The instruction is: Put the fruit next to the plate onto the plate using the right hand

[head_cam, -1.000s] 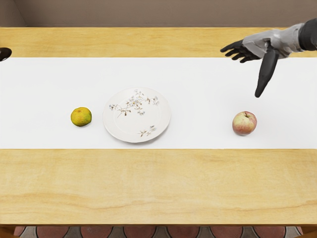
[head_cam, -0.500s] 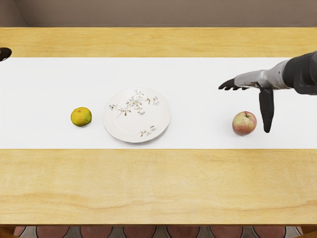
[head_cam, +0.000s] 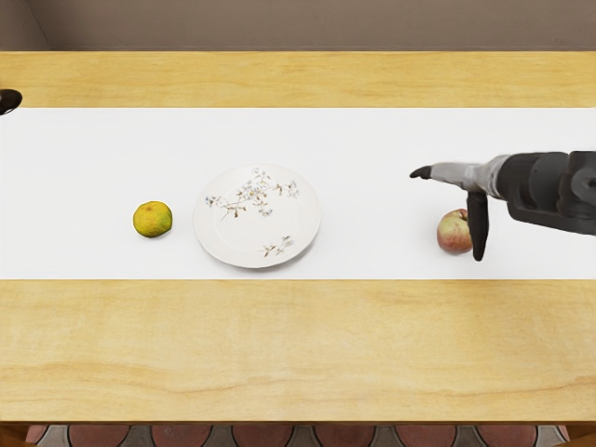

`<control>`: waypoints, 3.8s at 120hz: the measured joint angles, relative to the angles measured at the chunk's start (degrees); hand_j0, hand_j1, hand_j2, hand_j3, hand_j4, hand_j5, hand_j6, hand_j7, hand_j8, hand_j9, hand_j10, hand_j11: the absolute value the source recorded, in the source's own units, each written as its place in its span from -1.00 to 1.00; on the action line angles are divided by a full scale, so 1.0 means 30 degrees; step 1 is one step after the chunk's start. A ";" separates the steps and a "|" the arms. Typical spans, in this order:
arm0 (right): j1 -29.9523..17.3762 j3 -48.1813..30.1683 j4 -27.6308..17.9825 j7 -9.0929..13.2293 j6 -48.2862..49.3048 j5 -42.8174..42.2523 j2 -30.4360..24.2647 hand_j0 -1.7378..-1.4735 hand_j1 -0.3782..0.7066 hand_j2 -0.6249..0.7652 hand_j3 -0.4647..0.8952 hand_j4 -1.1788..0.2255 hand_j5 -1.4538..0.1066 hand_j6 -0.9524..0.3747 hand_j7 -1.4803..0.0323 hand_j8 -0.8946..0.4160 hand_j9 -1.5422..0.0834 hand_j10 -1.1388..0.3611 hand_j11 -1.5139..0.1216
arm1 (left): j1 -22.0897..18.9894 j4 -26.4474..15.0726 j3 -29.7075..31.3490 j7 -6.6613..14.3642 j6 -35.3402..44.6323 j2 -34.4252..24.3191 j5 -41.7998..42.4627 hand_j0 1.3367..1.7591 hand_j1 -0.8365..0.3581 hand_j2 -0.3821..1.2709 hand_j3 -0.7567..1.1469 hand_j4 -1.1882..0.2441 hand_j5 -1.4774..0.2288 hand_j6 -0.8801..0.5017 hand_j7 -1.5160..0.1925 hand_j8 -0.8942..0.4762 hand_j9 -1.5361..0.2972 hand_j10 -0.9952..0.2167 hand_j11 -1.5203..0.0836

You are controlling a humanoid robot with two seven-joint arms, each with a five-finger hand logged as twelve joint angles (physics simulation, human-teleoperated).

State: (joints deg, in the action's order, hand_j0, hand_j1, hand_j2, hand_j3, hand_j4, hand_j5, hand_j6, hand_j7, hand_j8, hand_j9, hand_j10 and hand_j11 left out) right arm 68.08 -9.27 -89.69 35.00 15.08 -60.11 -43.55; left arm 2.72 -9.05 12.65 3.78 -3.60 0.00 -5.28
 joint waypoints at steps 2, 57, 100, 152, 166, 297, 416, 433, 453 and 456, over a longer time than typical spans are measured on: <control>-0.0068 0.0003 -0.0204 0.0000 -0.0167 -0.0132 -0.0072 -0.40 -0.87 -0.11 -0.32 0.62 0.80 0.37 0.89 0.30 0.84 0.46 0.79 | 0.0000 0.0000 0.0000 0.0000 0.0000 0.0000 0.0000 0.52 0.49 -0.48 -0.21 0.32 0.36 -0.08 0.40 -0.05 0.33 0.24 0.50; -0.1892 0.0020 0.0990 0.0000 -0.2560 -0.2663 0.0773 -0.40 -0.59 -0.14 -0.32 0.44 0.59 0.18 0.68 0.11 0.64 0.30 0.59 | 0.0000 0.0000 -0.0001 0.0000 0.0000 0.0000 0.0000 0.52 0.49 -0.48 -0.21 0.32 0.36 -0.08 0.40 -0.05 0.33 0.24 0.50; -0.3204 0.0046 0.1144 0.0000 -0.3807 -0.3824 0.1420 -0.40 -0.51 -0.15 -0.32 0.39 0.53 0.12 0.62 0.05 0.58 0.25 0.54 | 0.0000 0.0000 -0.0001 0.0000 0.0000 0.0000 0.0000 0.52 0.49 -0.48 -0.21 0.32 0.36 -0.08 0.40 -0.05 0.33 0.24 0.50; -0.3614 0.0007 0.1237 0.0000 -0.3970 -0.3975 0.1109 -0.40 -0.47 -0.16 -0.32 0.36 0.50 0.10 0.58 0.03 0.55 0.22 0.51 | 0.0000 0.0000 -0.0001 0.0000 0.0000 0.0000 0.0000 0.52 0.49 -0.48 -0.21 0.32 0.36 -0.08 0.40 -0.05 0.33 0.24 0.50; -0.3623 -0.0024 0.1299 0.0000 -0.3971 -0.3969 0.1052 -0.40 -0.41 -0.17 -0.32 0.32 0.45 0.05 0.54 -0.02 0.50 0.19 0.46 | 0.0000 0.0000 -0.0001 0.0000 0.0000 0.0000 0.0000 0.52 0.49 -0.48 -0.21 0.32 0.36 -0.08 0.40 -0.05 0.33 0.24 0.50; -0.1349 -0.0253 0.2658 0.0011 -0.3762 -0.1987 0.2855 -0.32 0.12 0.04 -0.31 0.19 -0.44 0.10 -0.30 0.03 -0.34 -0.16 -0.38 | 0.0000 0.0001 -0.0001 0.0000 0.0000 0.0000 0.0000 0.52 0.49 -0.48 -0.20 0.32 0.36 -0.08 0.40 -0.05 0.33 0.24 0.50; -0.0283 -0.0992 0.7777 0.0005 -0.4523 -0.2829 1.2920 -0.35 -0.34 -0.07 -0.32 0.35 0.02 0.18 0.17 0.11 0.11 0.00 0.08 | 0.0000 0.0000 0.0002 0.0001 0.0000 0.0000 0.0001 0.52 0.49 -0.48 -0.21 0.32 0.36 -0.08 0.40 -0.05 0.33 0.24 0.50; -0.0136 -0.1713 0.6156 0.0001 -0.4871 -0.1770 1.1651 -0.37 -0.61 -0.09 -0.32 0.49 0.42 0.28 0.54 0.21 0.48 0.24 0.44 | 0.0000 0.0000 0.0002 0.0001 0.0000 0.0000 0.0001 0.52 0.49 -0.48 -0.20 0.32 0.36 -0.08 0.40 -0.05 0.33 0.24 0.50; -0.0058 -0.3353 0.3847 0.0000 -0.3134 0.1760 0.8584 -0.39 -0.76 -0.10 -0.32 0.57 0.64 0.34 0.74 0.27 0.68 0.37 0.64 | 0.0000 0.0000 0.0002 0.0001 0.0000 0.0000 0.0001 0.52 0.49 -0.48 -0.20 0.32 0.36 -0.08 0.40 -0.05 0.33 0.24 0.50; -0.0062 -0.3750 0.3684 0.0000 -0.2131 0.2769 0.7911 -0.39 -0.77 -0.10 -0.32 0.57 0.66 0.34 0.76 0.27 0.70 0.38 0.66 | 0.0000 0.0000 0.0002 0.0001 0.0000 0.0000 0.0001 0.52 0.49 -0.48 -0.20 0.32 0.36 -0.08 0.40 -0.05 0.33 0.24 0.50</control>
State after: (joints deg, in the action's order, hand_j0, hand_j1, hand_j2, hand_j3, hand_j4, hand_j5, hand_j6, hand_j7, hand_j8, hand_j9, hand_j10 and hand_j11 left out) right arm 67.90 -20.52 -78.64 35.00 8.69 -51.80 -19.81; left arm 2.72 -9.05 12.65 3.78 -3.60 0.00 -5.27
